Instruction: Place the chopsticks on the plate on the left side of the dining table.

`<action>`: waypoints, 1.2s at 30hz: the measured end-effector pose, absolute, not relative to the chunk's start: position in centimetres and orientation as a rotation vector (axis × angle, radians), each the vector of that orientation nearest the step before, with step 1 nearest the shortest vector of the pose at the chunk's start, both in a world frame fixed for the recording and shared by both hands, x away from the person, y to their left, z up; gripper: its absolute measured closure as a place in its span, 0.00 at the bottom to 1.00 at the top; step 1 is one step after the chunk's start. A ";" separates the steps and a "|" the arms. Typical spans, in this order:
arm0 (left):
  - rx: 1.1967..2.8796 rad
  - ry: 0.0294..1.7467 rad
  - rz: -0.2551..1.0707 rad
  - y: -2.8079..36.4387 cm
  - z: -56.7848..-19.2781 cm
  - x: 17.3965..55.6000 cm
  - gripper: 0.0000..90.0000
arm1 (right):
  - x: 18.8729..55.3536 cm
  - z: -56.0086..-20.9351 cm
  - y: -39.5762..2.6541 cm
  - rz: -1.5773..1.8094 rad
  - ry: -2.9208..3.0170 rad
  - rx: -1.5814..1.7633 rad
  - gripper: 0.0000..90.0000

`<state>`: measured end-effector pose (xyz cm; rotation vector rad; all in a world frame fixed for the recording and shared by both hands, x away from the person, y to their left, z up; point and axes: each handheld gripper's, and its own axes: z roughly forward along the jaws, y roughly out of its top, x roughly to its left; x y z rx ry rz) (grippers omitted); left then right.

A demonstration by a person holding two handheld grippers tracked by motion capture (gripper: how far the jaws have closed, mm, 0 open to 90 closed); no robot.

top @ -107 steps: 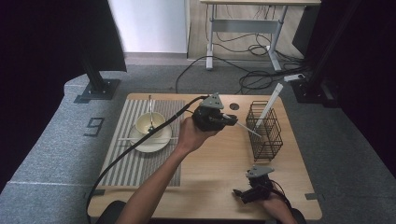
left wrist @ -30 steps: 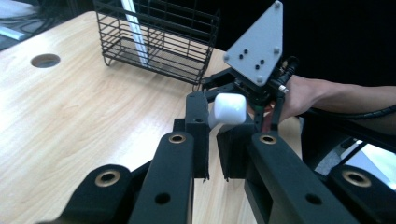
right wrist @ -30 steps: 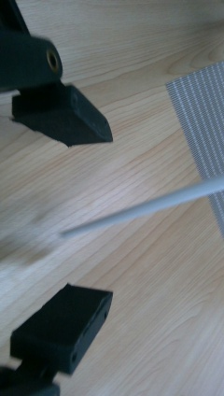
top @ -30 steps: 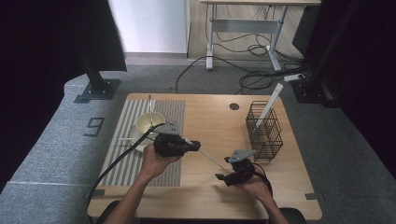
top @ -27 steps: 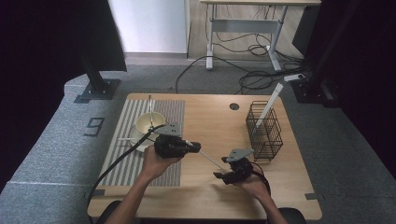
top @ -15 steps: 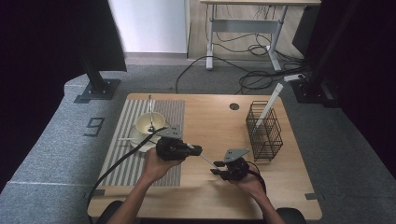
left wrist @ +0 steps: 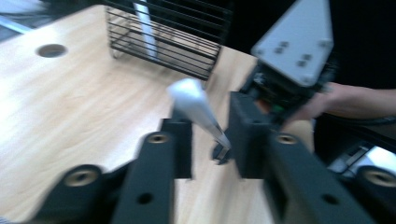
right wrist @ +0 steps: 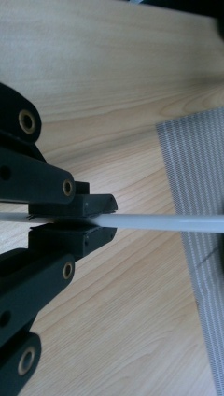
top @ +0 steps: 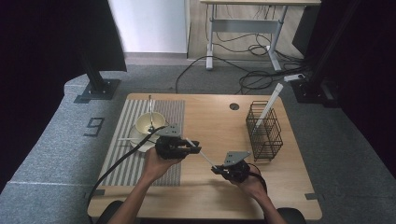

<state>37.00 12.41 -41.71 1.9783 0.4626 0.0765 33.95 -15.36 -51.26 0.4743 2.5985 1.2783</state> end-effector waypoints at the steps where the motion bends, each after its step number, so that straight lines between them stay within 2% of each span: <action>1: 1.961 0.470 0.100 12.5 -41.5 37.0 0.62 | 33.9 -51.2 -15.4 1.278 2.600 0.470 0.95; 5: 1.929 0.491 0.189 12.8 -41.1 36.9 0.41 | 34.0 -51.4 -15.5 1.273 2.617 0.483 0.95; 9: 1.952 0.518 0.257 12.6 -41.5 36.9 0.32 | 33.8 -51.2 -15.5 1.278 2.625 0.476 0.95; 20: 1.981 0.569 0.341 13.0 -43.4 37.1 0.28 | 33.4 -50.8 -15.9 1.274 2.620 0.481 0.95; 36: 1.990 0.635 0.355 14.6 -46.6 37.6 0.27 | 33.2 -50.3 -16.1 1.266 2.615 0.487 0.95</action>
